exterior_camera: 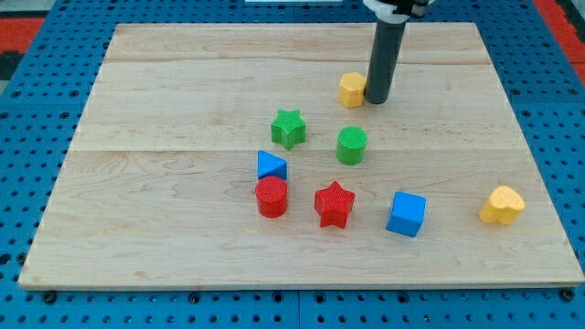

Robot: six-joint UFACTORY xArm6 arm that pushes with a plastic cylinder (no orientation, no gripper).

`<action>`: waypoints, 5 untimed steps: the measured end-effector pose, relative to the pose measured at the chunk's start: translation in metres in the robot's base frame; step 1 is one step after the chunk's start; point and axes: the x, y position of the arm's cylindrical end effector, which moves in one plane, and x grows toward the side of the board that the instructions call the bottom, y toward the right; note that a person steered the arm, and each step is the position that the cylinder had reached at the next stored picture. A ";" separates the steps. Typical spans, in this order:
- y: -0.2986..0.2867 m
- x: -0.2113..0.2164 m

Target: Move the hexagon towards the top right of the board

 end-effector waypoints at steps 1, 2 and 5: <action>-0.078 -0.005; -0.093 -0.052; -0.050 -0.140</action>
